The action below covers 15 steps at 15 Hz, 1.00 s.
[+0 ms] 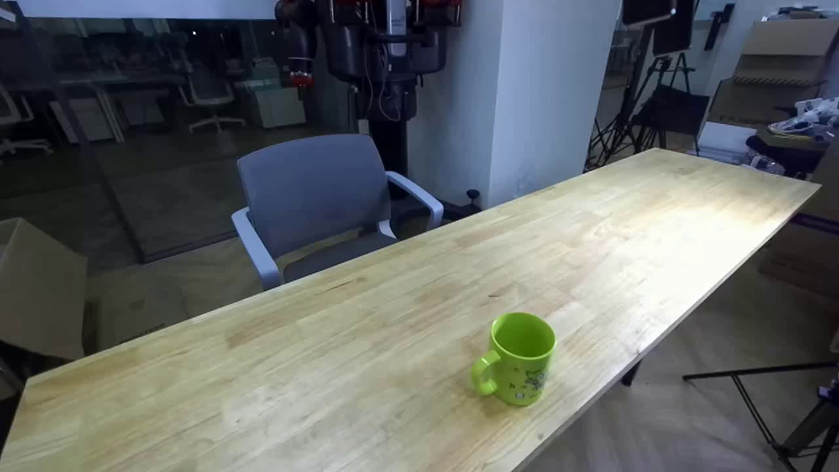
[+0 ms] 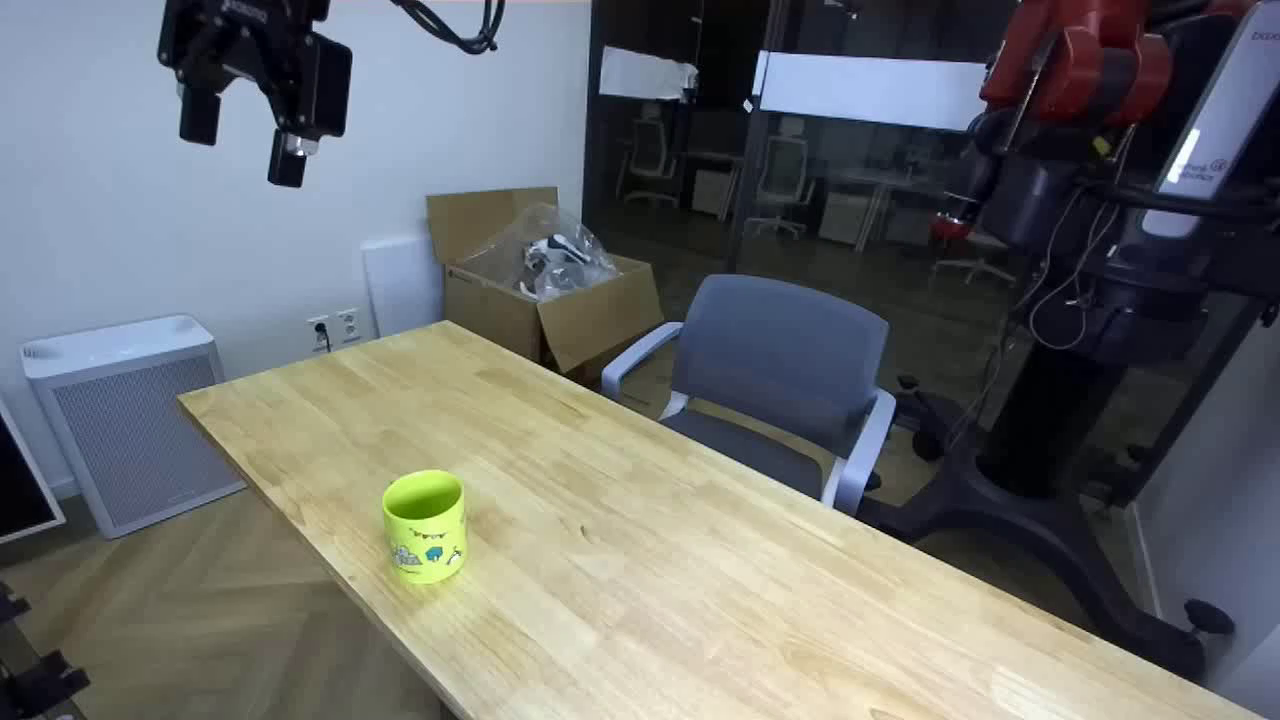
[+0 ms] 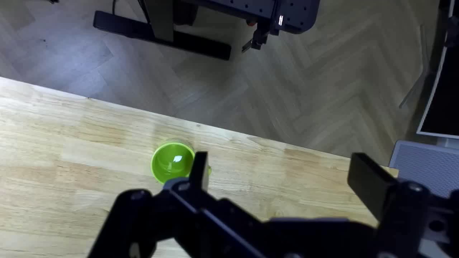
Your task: Move the cup slightly up the table
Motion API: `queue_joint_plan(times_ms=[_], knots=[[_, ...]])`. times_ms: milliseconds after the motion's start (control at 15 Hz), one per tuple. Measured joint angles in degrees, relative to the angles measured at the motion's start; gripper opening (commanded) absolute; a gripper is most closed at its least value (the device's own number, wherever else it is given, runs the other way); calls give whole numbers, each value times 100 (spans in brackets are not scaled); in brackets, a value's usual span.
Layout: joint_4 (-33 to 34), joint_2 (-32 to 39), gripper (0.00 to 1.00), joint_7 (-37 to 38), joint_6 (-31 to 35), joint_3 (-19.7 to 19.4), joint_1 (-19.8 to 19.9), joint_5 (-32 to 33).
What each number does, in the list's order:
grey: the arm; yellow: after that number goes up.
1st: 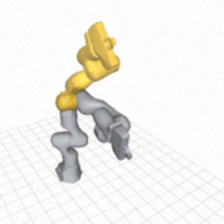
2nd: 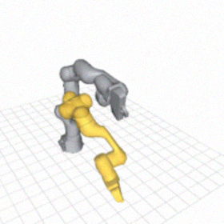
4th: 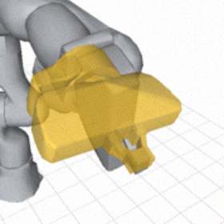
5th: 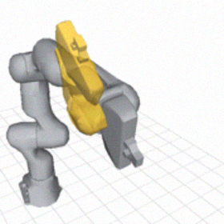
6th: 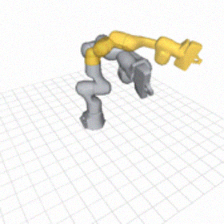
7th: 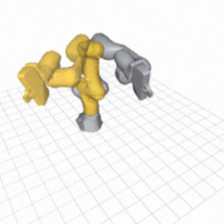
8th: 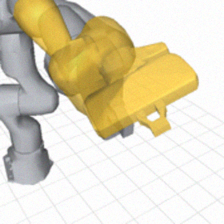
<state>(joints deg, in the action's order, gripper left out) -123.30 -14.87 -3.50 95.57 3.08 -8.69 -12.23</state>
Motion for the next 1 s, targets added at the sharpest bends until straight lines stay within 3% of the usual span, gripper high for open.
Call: queue_joint_plan(times_ms=[800,1000], knots=[[1,2,100,-1,18,0,0,0],[-24,2,100,118,475,79,98,352]])
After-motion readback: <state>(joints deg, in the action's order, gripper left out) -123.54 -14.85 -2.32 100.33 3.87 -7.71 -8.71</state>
